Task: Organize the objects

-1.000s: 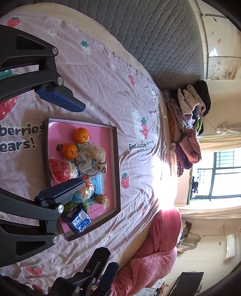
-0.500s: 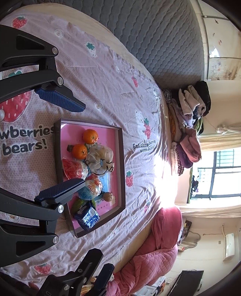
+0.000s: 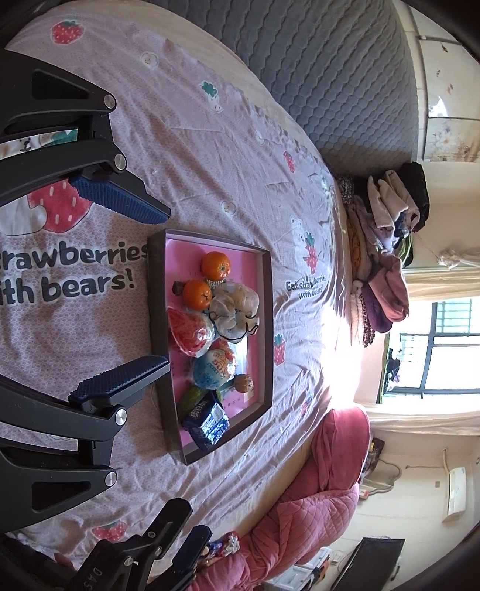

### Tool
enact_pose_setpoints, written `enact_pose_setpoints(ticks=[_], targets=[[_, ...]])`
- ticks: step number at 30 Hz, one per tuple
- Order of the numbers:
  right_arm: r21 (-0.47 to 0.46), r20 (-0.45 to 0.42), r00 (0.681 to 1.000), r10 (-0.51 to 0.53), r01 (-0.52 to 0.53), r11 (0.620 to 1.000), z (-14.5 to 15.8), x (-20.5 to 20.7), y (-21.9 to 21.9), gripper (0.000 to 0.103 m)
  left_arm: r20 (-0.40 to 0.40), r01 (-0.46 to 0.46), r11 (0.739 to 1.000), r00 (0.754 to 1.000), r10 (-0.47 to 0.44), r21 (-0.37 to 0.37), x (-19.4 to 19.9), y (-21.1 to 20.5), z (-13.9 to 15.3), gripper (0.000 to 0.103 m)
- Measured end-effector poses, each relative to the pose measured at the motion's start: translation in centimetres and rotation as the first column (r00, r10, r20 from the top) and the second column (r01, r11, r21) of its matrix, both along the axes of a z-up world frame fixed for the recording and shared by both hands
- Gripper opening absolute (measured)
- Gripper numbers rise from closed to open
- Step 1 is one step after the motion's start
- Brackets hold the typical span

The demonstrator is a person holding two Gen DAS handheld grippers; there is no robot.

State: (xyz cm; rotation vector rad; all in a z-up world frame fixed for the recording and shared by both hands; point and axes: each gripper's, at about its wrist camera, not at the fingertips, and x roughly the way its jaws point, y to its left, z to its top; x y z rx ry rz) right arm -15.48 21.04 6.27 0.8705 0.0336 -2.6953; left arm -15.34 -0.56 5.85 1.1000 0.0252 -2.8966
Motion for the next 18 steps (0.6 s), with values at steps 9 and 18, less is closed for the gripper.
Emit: enact_pose_setpoints(ticks=[9,18], targets=[[0.040,0.031,0.999,-0.011,0.010,0.999,-1.9,0.2,-0.4,0.067,0.009,0.005,1.000,1.000,-0.005,0.003,1.1,0.2,-1.5,0.075],[0.035,0.043,0.999,-0.007,0.006,0.999,-3.0,-0.4,-0.8,0.067,0.032,-0.011,1.000,0.999,0.011,0.007,0.9,-0.4,-3.3,0.075]])
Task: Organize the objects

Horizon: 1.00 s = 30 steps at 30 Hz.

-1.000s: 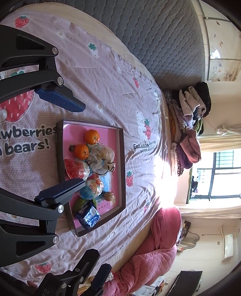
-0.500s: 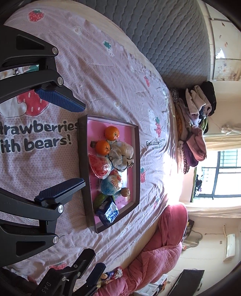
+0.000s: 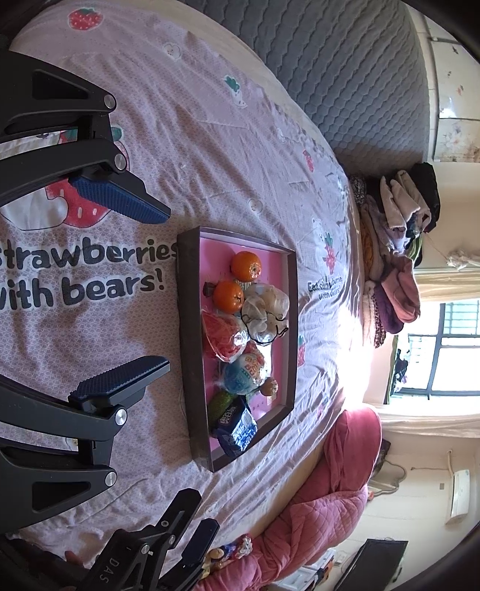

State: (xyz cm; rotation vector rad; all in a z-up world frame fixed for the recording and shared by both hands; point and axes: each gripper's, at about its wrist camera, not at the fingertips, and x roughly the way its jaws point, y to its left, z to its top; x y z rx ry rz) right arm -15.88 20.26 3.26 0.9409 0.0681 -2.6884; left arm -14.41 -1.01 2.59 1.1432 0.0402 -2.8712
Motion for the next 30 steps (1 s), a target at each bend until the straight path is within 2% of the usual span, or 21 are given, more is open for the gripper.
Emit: enact_pose_setpoints(ticks=[18,30], targets=[[-0.021,0.016,0.999,-0.035,0.036,0.999,-3.8,0.0,0.7,0.067,0.016,-0.014,1.000,1.000,0.014,-0.003,-0.2,-0.7,-3.6,0.075],[-0.019,0.032,0.998,-0.045,0.045,0.999,-5.0,0.7,1.0,0.067,0.015,-0.025,1.000,1.000,0.025,0.003,0.1,-1.0,-4.6,0.075]])
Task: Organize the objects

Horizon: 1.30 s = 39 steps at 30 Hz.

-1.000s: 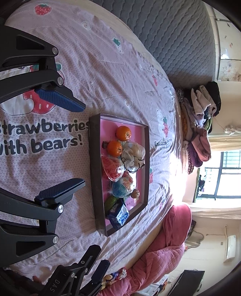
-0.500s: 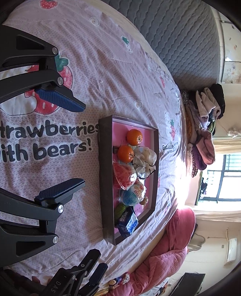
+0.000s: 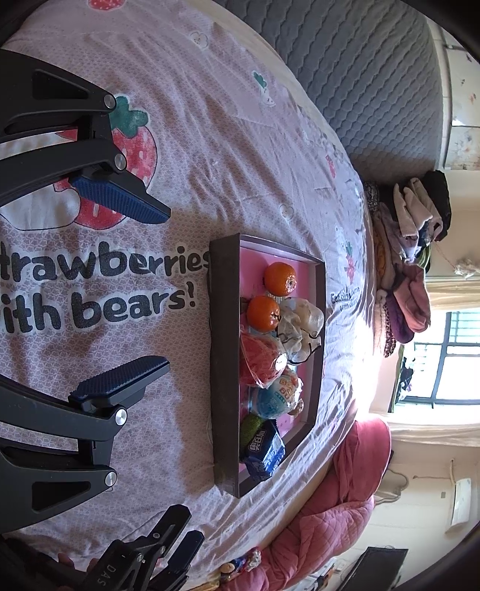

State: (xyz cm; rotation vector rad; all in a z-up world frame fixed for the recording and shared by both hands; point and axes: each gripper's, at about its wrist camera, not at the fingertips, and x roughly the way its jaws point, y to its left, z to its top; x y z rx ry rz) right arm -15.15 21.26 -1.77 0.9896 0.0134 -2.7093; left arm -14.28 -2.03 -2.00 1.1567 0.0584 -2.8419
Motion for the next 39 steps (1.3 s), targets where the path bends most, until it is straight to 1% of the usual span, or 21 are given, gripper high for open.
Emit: enact_pose_setpoints(ticks=[6,9,13,20,23,27,39], targets=[[-0.005,0.006,1.000,0.006,-0.006,1.000,-0.5,0.6,-0.2,0.067,-0.004,0.006,1.000,1.000,-0.006,0.005,0.4,0.1,-0.3,0.075],[0.005,0.003,1.000,0.001,-0.001,1.000,-0.7,0.7,-0.3,0.067,-0.017,0.007,1.000,1.000,-0.007,0.003,0.8,0.2,-0.4,0.075],[-0.009,-0.009,1.000,-0.007,0.007,1.000,-0.8,0.7,-0.1,0.067,-0.050,0.007,1.000,0.999,-0.007,0.000,1.4,0.0,-0.3,0.075],[-0.008,0.008,1.000,-0.019,0.019,1.000,-1.4,0.6,0.1,0.067,-0.032,0.008,1.000,0.999,-0.007,0.009,1.5,0.1,-0.9,0.075],[-0.008,0.008,1.000,-0.019,0.019,1.000,-1.4,0.7,0.1,0.067,-0.032,0.005,1.000,0.999,-0.005,0.005,1.5,0.1,-1.1,0.075],[-0.016,0.014,1.000,-0.027,0.028,0.999,-1.6,0.6,0.3,0.067,-0.040,0.004,1.000,0.999,-0.003,0.028,1.7,-0.1,-1.1,0.075],[-0.023,0.019,1.000,-0.024,0.025,0.999,-1.7,0.6,0.3,0.067,-0.043,0.009,1.000,0.999,-0.008,0.024,1.7,0.2,-1.1,0.075]])
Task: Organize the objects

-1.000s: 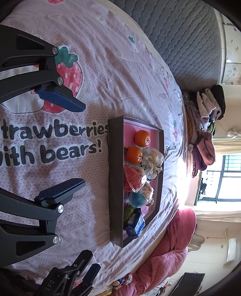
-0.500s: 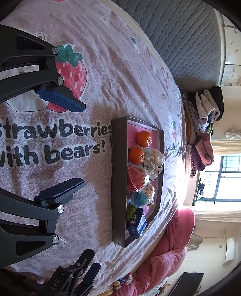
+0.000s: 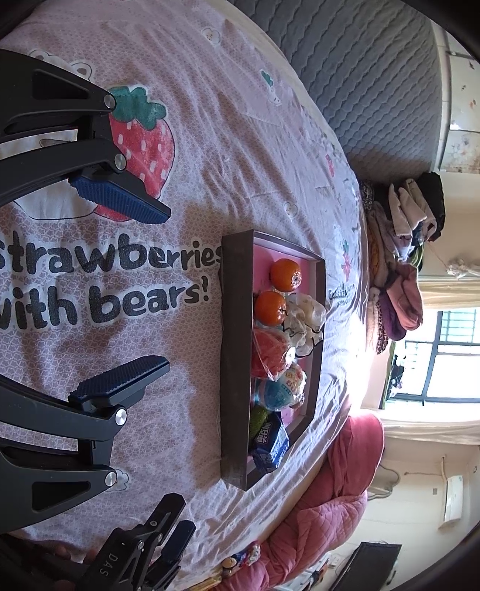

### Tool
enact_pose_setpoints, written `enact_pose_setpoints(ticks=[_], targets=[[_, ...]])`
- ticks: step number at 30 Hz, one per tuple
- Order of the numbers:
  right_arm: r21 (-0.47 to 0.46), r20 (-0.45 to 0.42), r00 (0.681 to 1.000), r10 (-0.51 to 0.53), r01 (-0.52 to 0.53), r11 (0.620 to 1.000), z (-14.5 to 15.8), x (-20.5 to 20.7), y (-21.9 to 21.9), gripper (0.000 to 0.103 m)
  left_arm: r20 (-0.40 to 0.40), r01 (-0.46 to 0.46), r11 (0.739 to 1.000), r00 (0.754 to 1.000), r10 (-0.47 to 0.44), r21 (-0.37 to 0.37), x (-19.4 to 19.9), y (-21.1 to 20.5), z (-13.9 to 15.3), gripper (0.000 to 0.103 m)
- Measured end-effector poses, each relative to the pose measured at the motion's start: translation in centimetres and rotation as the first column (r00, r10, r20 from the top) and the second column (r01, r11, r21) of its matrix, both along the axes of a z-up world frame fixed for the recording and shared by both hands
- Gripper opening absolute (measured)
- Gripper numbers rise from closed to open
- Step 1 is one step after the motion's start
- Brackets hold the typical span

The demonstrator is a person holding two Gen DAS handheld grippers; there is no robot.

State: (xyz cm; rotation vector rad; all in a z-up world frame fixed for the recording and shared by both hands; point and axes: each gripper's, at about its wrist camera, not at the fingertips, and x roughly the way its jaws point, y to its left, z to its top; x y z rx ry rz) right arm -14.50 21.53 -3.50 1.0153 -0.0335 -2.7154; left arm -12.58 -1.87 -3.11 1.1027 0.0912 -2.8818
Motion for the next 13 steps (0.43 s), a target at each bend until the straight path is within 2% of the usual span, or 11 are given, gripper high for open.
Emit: enact_pose_setpoints(ticks=[13], targets=[[0.015,0.003,1.000,0.002,-0.002,1.000,-0.15,-0.05,-0.21,0.067,-0.030,-0.006,1.000,1.000,0.007,0.010,0.05,-0.33,0.54,0.075]])
